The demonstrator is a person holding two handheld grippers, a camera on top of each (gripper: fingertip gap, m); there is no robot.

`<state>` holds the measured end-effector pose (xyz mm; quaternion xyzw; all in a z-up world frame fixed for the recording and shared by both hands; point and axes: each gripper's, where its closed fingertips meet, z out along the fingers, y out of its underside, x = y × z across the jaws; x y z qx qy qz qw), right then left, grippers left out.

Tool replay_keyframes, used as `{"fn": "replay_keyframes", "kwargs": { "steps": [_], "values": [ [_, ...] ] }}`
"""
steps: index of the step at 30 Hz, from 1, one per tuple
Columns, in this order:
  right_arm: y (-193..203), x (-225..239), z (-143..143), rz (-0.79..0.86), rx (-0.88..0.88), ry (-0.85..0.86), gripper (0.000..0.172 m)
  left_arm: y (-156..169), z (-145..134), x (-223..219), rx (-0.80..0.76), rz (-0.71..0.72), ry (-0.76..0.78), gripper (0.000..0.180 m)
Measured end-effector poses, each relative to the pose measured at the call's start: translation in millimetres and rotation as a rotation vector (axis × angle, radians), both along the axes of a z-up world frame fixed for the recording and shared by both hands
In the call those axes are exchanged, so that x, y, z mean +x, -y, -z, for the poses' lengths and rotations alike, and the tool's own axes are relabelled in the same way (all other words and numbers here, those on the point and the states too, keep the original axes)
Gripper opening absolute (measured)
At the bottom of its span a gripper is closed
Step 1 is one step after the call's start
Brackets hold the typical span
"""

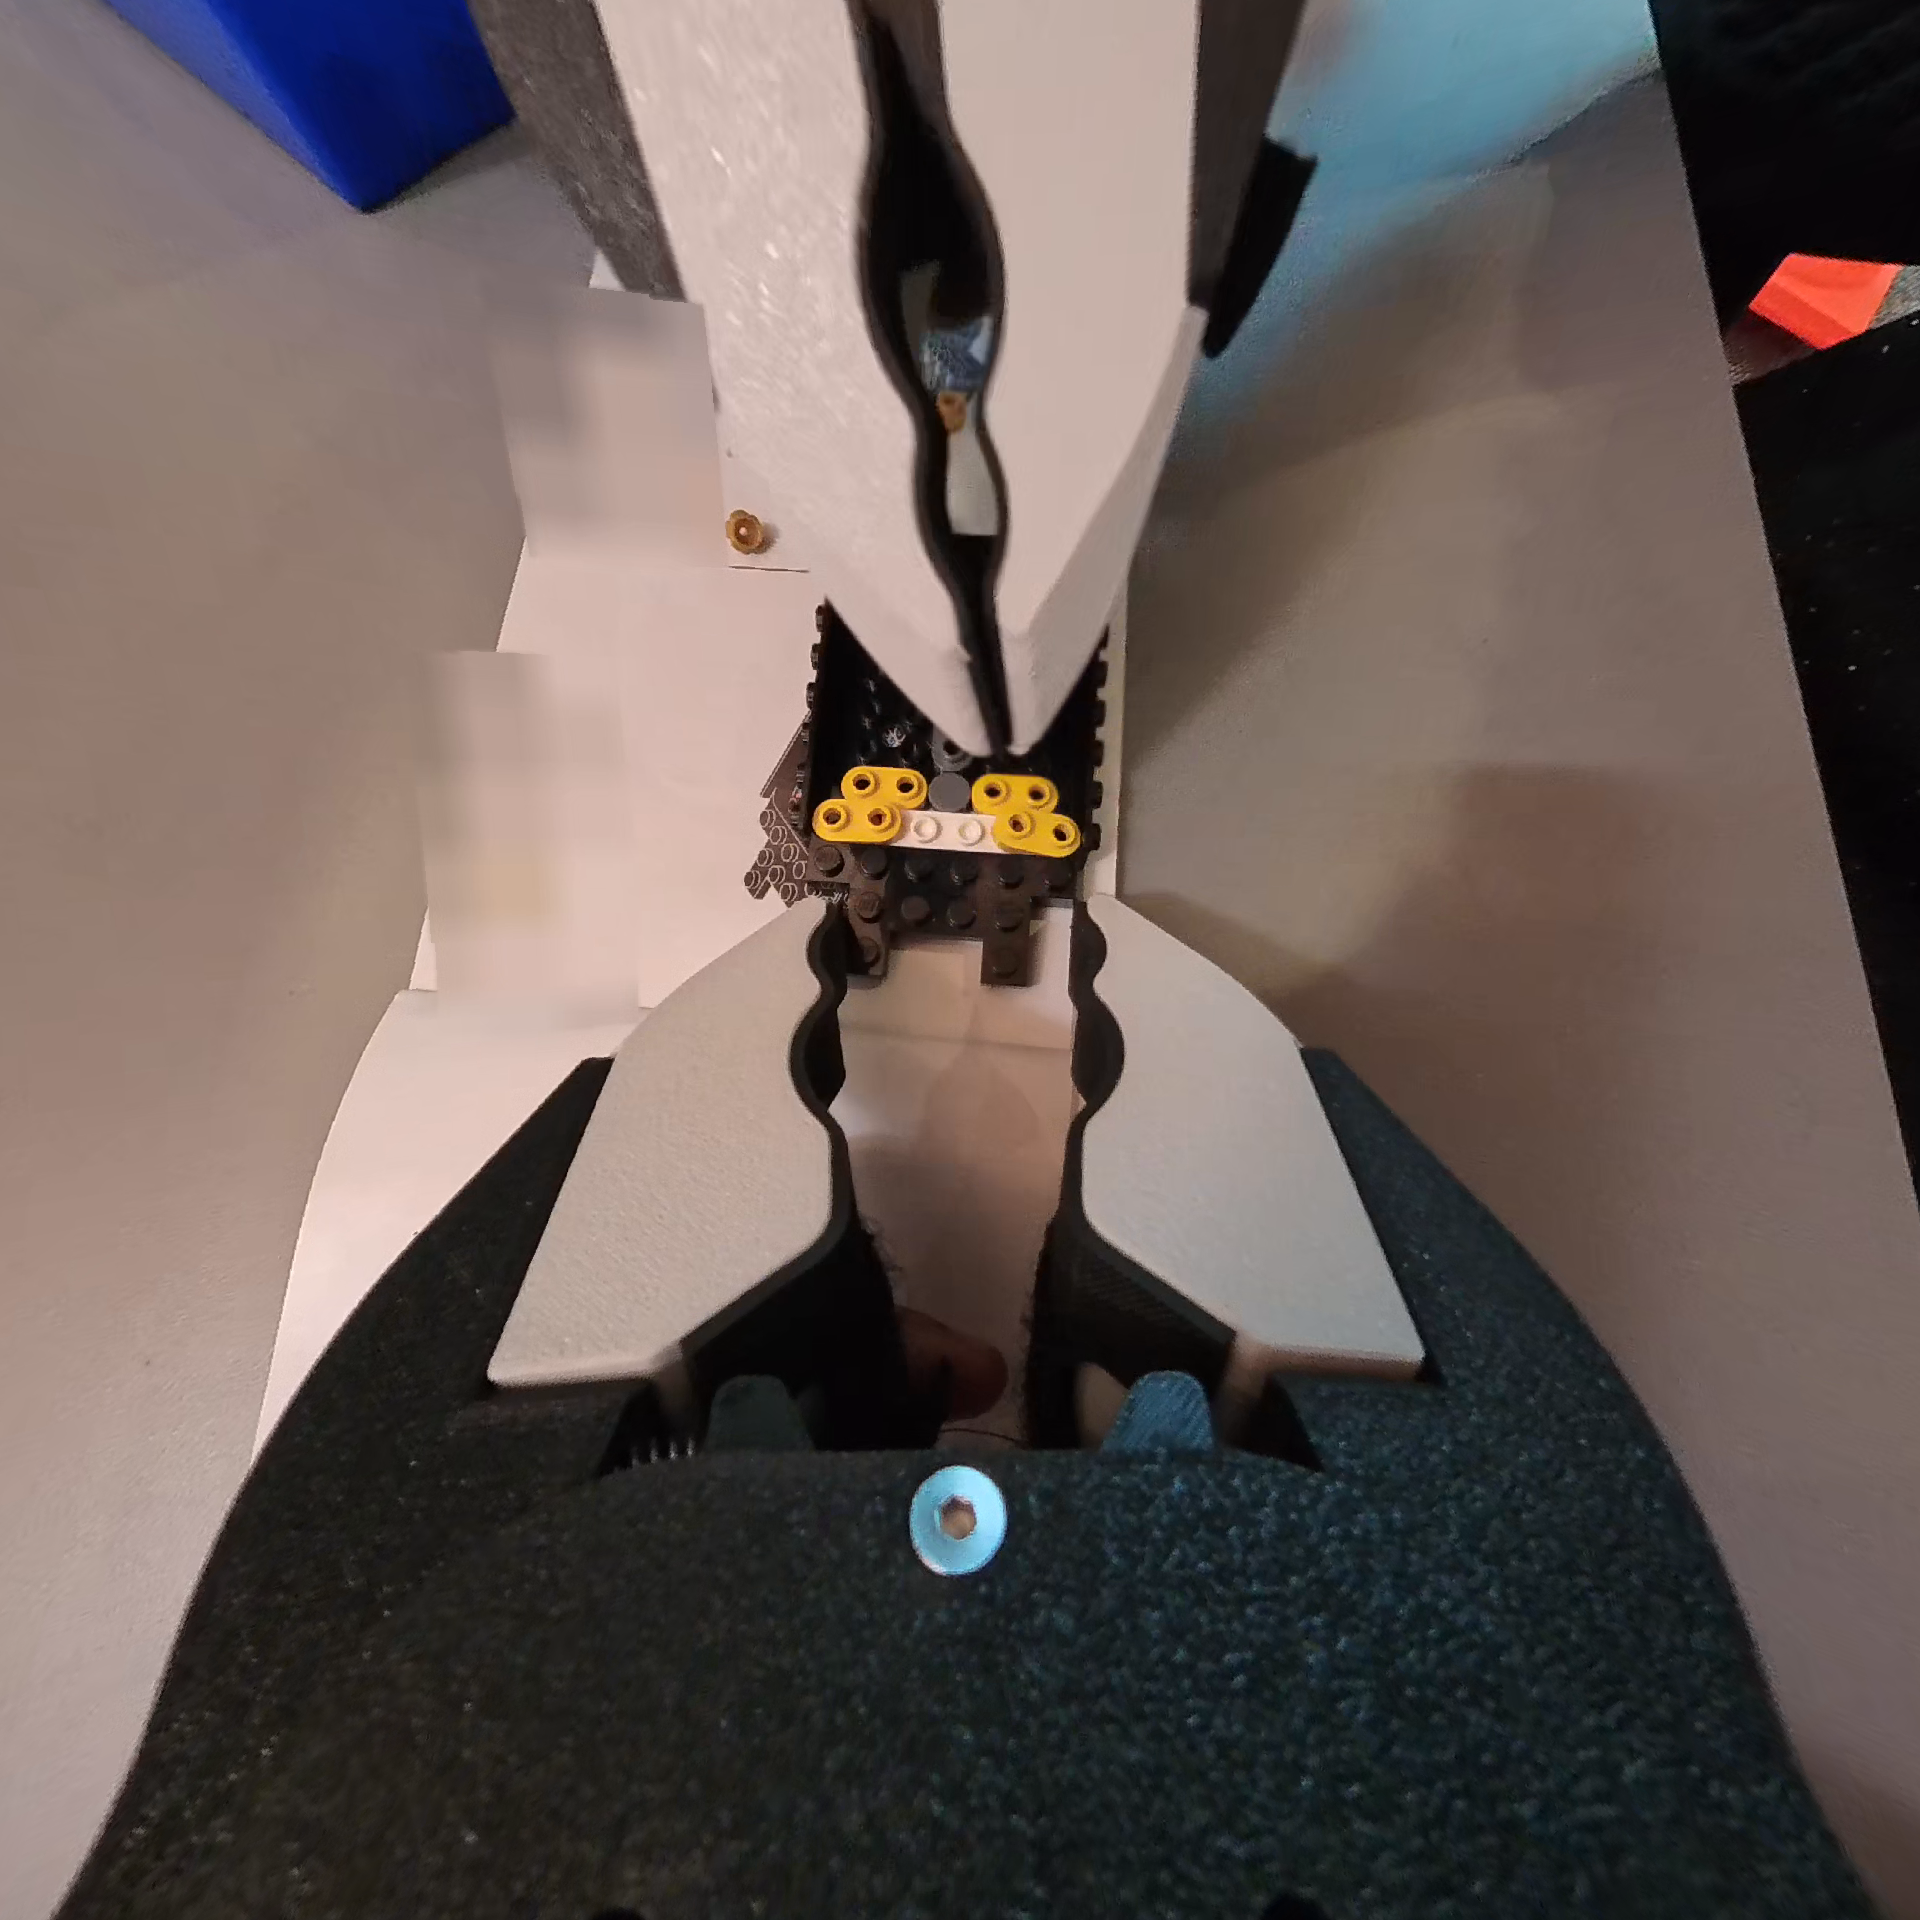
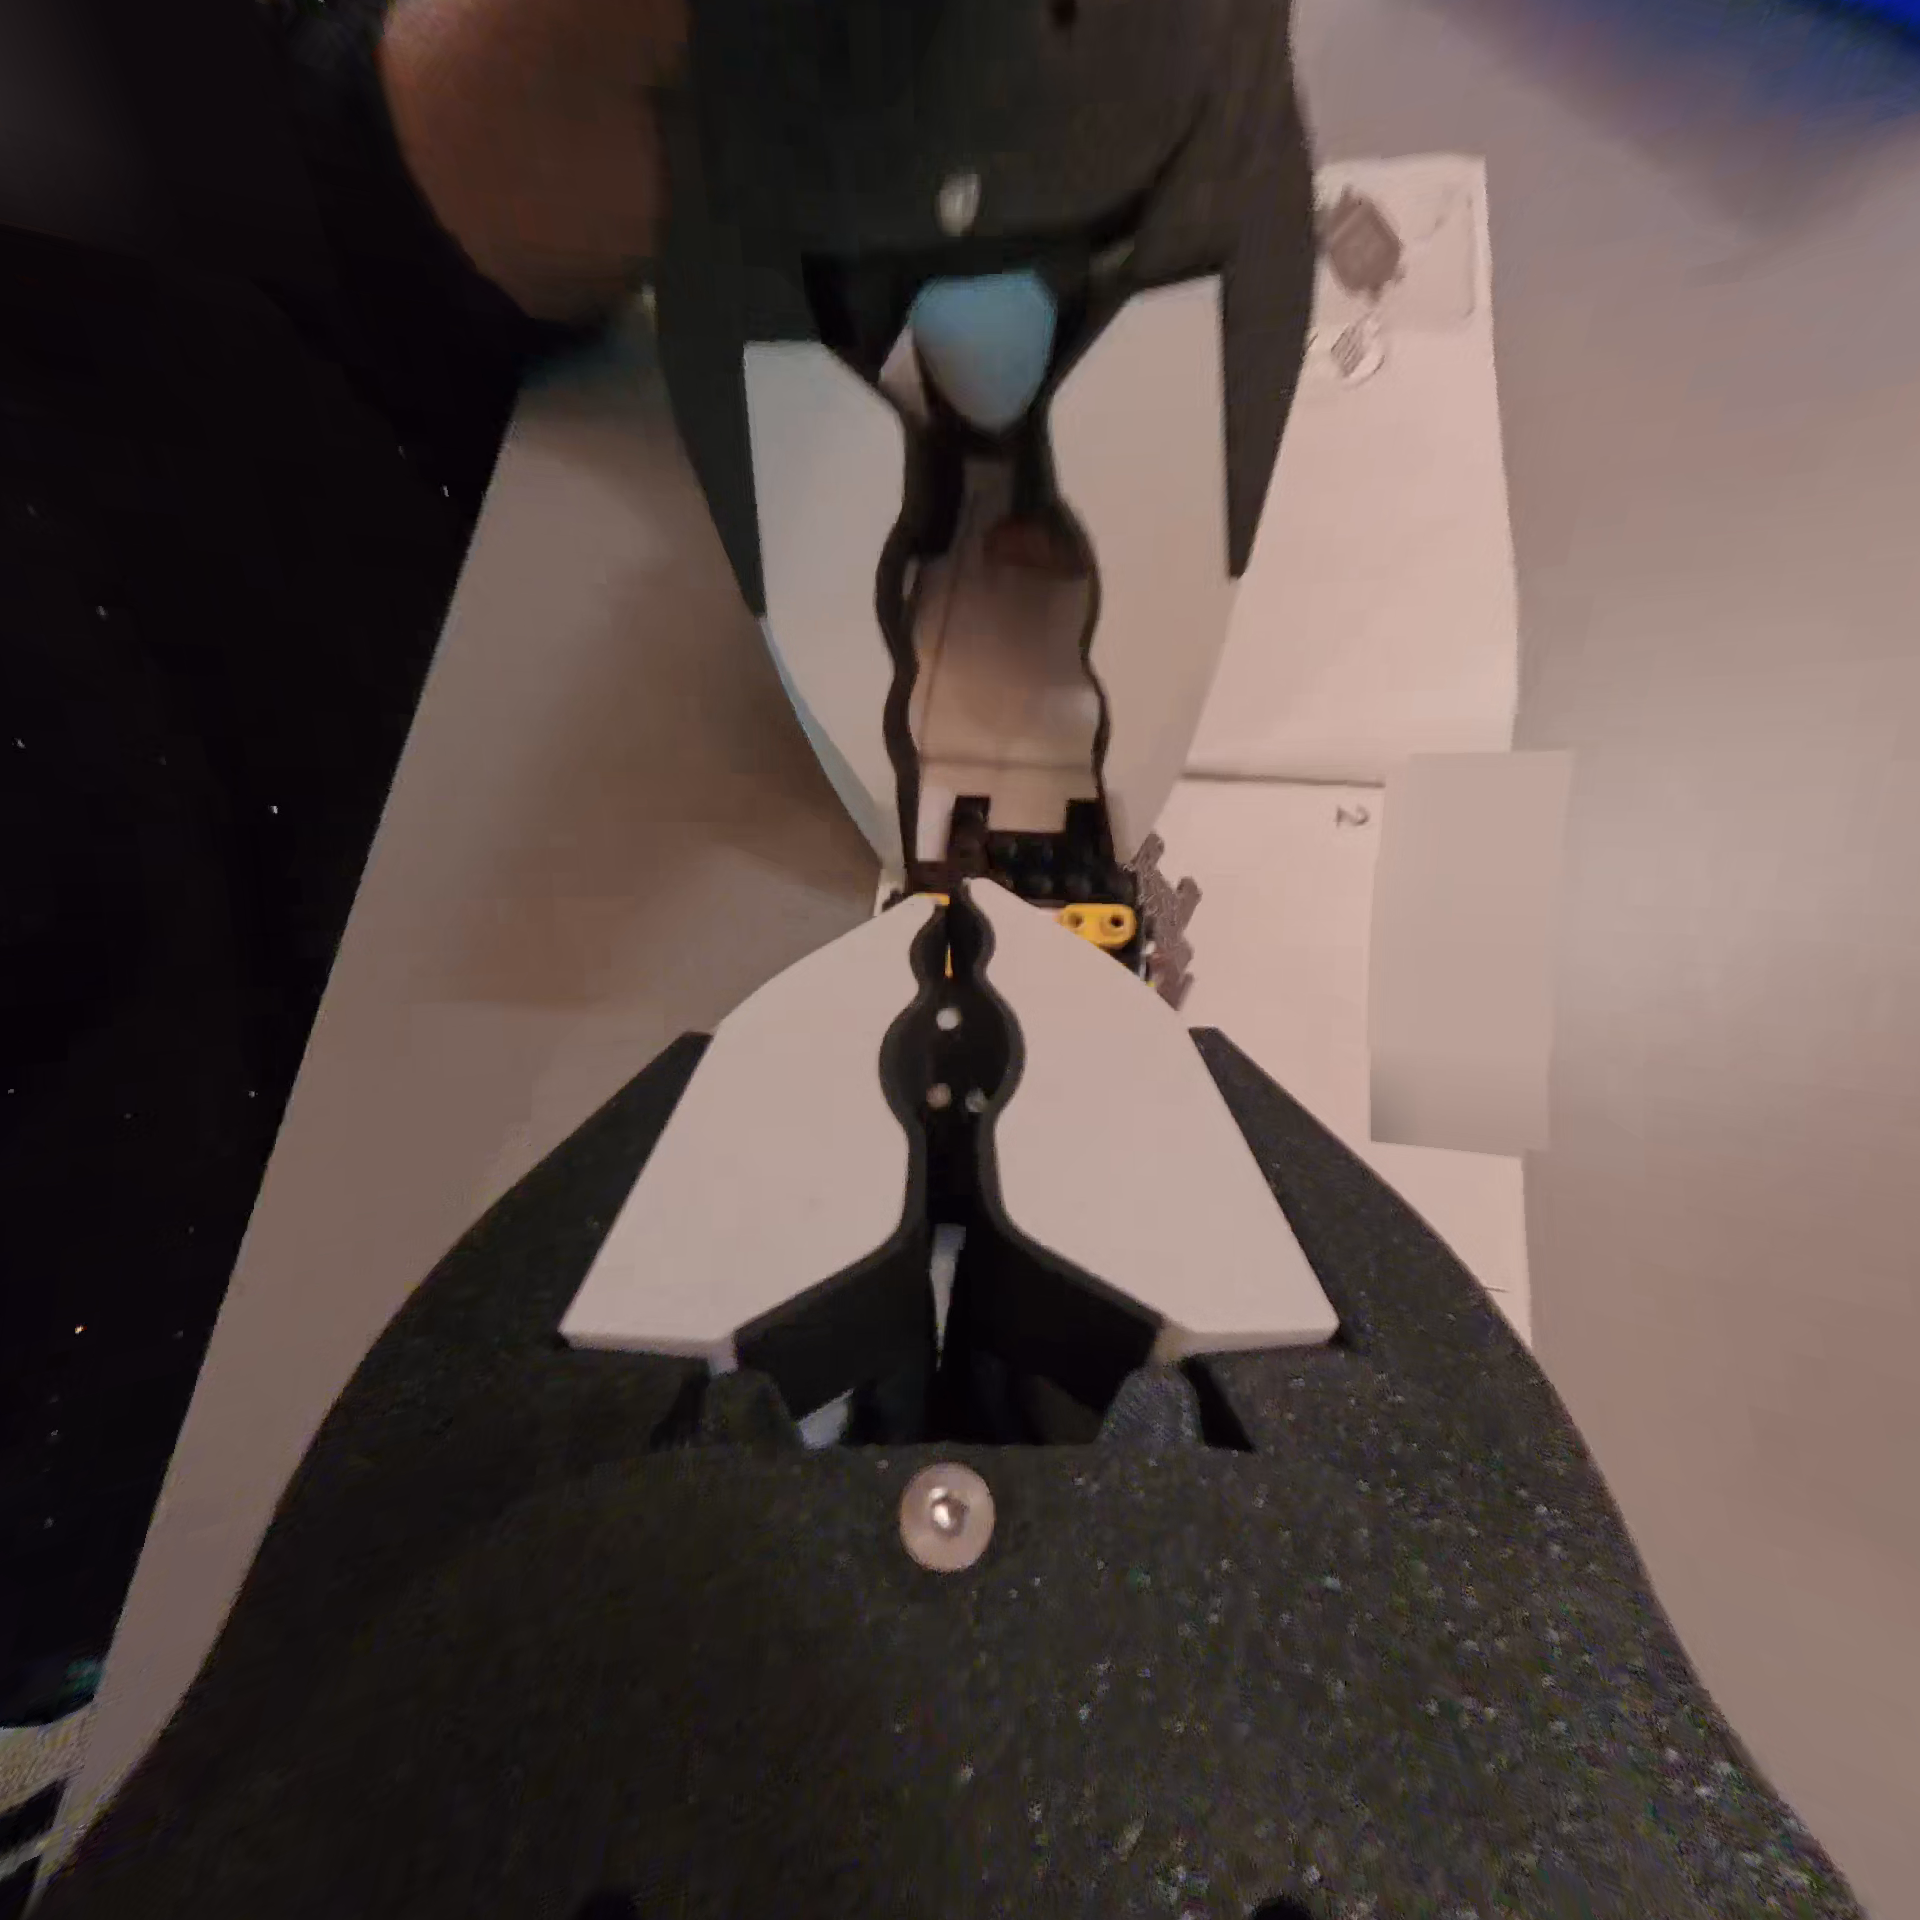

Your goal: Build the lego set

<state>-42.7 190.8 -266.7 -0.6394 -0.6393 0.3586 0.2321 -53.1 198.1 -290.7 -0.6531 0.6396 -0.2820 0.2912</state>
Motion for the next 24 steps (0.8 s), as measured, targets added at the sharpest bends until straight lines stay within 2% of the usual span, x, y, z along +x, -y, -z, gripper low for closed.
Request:
{"fn": "replay_keyframes", "kwargs": {
  "steps": [5, 16, 24],
  "values": [
    [5.9, -2.1, 17.5, 0.005, -0.009, 0.079, 0.0, 0.1, 0.1, -0.1, 0.0, 0.001, 0.001, 0.04],
    [5.8, -4.3, 12.9, 0.01, -0.008, 0.037, 0.0, 0.2, 0.0, 0.0, -0.004, 0.002, 0.0, 0.04],
    [9.0, -5.0, 17.2, -0.027, -0.016, 0.084, 0.0, 0.2, 0.0, 0.5, -0.004, 0.0, -0.001, 0.04]
  ]
}}
